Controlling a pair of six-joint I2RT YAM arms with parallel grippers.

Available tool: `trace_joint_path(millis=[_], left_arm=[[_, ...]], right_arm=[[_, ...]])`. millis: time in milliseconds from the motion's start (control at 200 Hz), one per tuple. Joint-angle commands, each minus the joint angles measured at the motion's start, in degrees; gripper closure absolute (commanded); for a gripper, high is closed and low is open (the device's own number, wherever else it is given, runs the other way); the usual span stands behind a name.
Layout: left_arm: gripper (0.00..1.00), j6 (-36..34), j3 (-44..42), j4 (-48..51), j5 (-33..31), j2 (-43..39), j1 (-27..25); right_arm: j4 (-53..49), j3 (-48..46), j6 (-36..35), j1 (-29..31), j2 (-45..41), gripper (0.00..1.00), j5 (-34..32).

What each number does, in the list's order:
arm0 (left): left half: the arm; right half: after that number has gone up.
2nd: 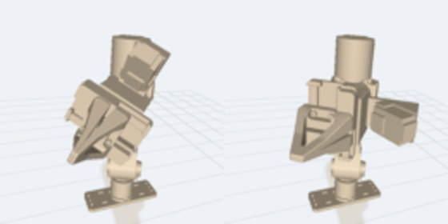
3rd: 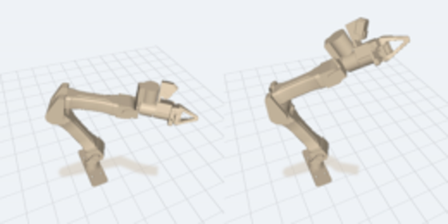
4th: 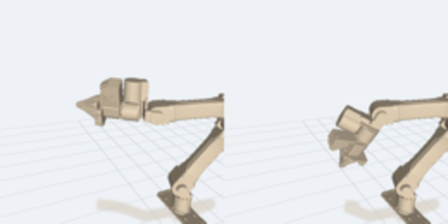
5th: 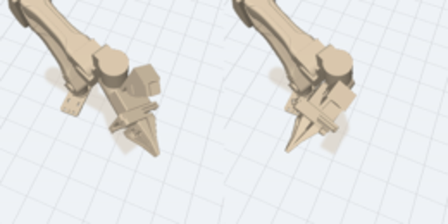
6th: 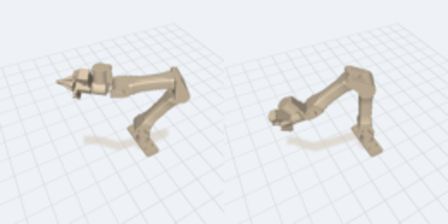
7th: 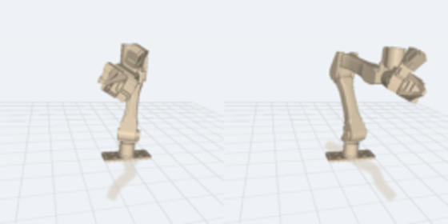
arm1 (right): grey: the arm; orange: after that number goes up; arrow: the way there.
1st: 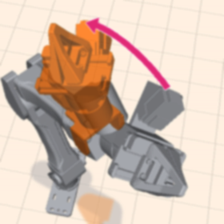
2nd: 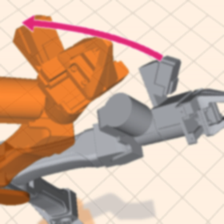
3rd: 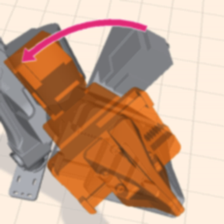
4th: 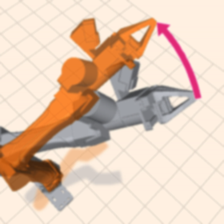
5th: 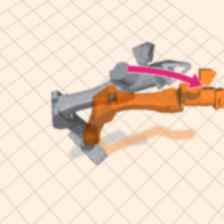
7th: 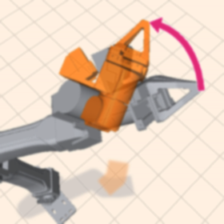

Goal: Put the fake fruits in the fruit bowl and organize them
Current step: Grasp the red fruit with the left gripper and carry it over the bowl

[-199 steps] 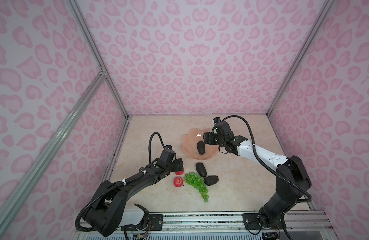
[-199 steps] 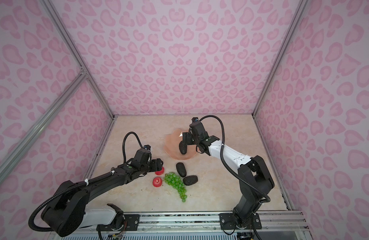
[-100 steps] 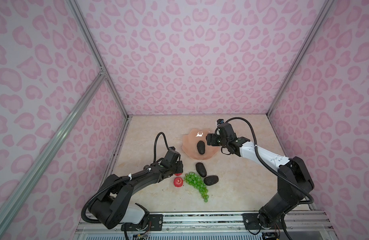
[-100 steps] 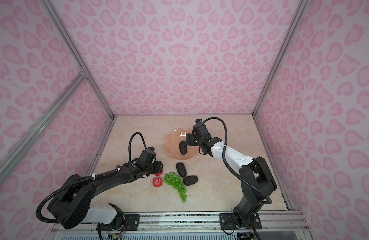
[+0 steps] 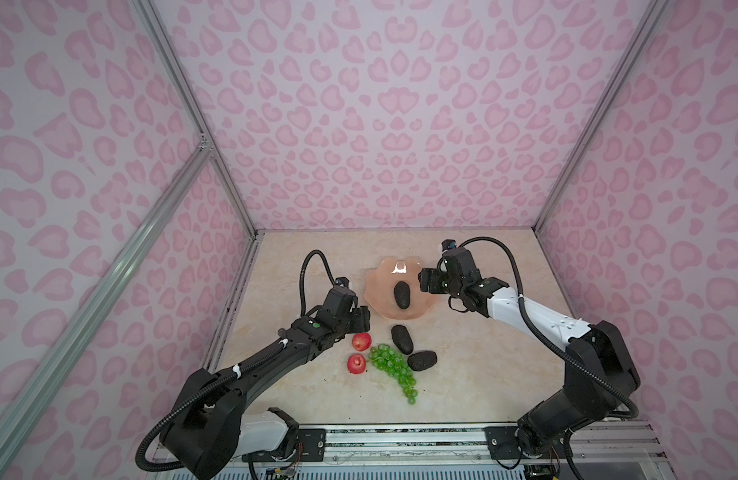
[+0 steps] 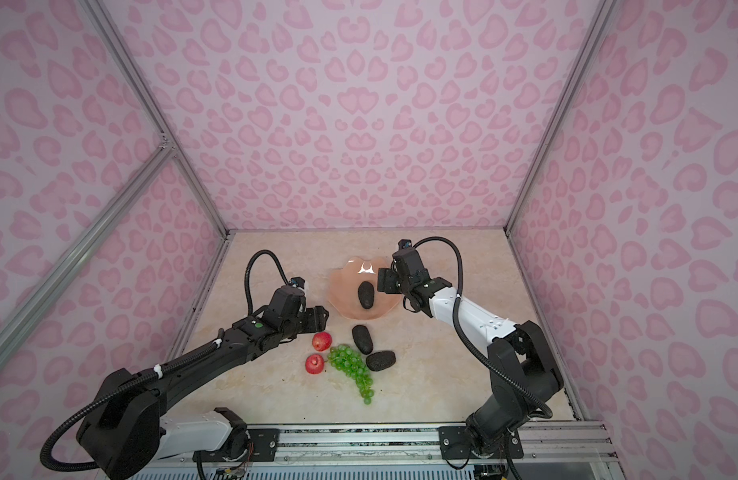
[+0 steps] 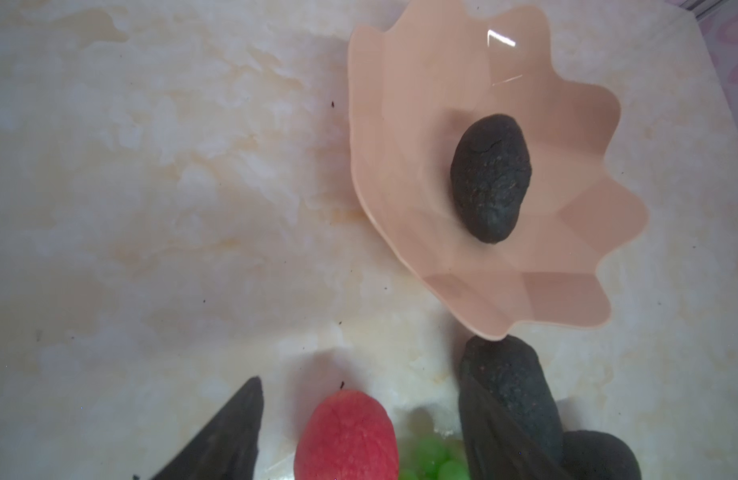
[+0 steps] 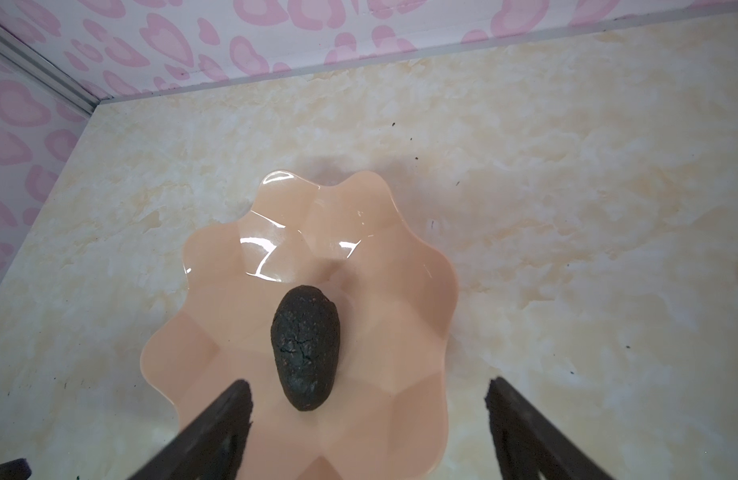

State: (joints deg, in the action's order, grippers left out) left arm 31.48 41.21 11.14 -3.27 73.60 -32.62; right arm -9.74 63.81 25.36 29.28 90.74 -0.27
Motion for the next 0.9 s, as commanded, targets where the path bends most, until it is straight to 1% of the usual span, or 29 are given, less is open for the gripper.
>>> trace_joint_path(millis=[0, 195, 285, 375, 505, 635, 705, 770, 895], left_arm=[[0.18, 2.24, -2.89, 2.77, 2.87, -1.01, -0.07], [0.16, 3.04, -4.62, 1.17, 3.95, 0.52, -0.60], [0.16, 2.99, -4.06, 0.20, 4.71, 3.35, -0.73], [0.18, 2.62, -3.09, -0.20, 5.70, 6.42, -1.03], [0.24, 2.88, -2.58, -0.85, 5.93, 8.63, -1.55], [0.37, 2.97, -2.39, -0.41, 4.91, 8.39, -1.66], [0.43, 2.50, -2.28, 0.07, 4.27, 7.07, -1.66], [0.45, 1.74, -1.38, 1.76, 3.23, 5.66, -1.64], [0.46, -1.25, 2.91, 5.37, 1.93, 3.04, -1.66]], right_arm=[[0.07, -1.36, 0.72, 0.00, -0.47, 0.11, -0.43], [0.13, -1.56, 1.14, 0.00, -0.12, 0.11, 0.27], [0.24, -1.65, 1.45, 0.00, -0.11, 0.11, 0.27], [0.33, -1.95, 1.70, -0.01, -0.29, 0.11, 0.27], [0.20, -2.37, 1.65, 0.07, -0.78, 0.11, -0.15], [0.24, -2.39, 1.60, 0.05, -0.97, 0.11, -0.34], [0.28, -2.44, 1.57, 0.00, -0.77, 0.11, -0.36], [0.33, -2.39, 1.63, 0.01, -0.67, 0.11, -0.30], [-0.27, -2.34, 1.62, 0.03, -0.70, 0.11, -0.30]])
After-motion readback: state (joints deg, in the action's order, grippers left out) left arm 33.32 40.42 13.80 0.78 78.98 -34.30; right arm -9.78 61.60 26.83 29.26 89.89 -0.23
